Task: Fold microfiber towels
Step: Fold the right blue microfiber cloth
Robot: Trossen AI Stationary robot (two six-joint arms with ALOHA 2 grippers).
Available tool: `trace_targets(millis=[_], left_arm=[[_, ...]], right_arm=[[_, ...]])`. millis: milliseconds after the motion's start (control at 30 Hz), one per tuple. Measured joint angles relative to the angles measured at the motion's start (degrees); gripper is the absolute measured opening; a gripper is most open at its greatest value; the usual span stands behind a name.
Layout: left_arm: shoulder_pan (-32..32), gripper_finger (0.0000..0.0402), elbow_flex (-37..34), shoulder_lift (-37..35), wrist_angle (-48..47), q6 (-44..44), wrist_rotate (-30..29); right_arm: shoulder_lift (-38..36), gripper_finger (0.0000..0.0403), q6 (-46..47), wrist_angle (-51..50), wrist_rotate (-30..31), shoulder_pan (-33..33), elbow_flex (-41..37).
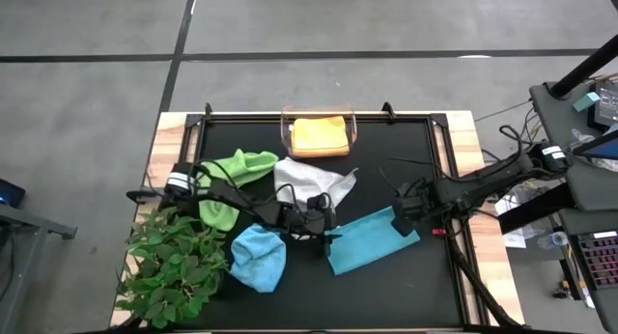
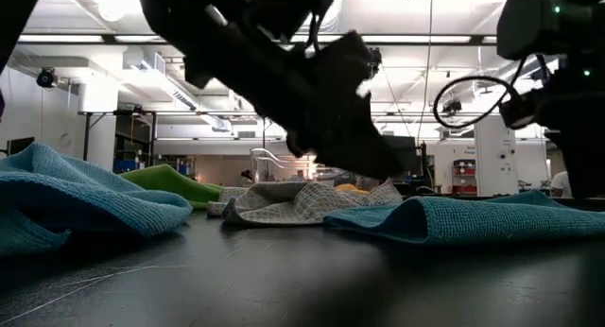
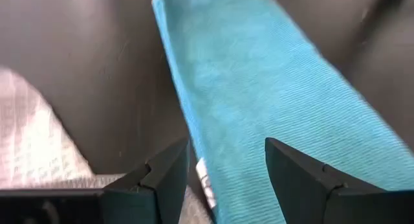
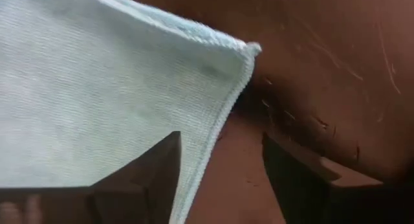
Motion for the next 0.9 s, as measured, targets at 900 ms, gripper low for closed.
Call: trace_targets(millis=[900], left_arm=[[-0.04,0.0187,0.09,3.43,-3.02,-3.35,-2.12]], right_arm=[[-0.33,0.0239,-3.93,20.24,-3.41,0.16,-7.34]])
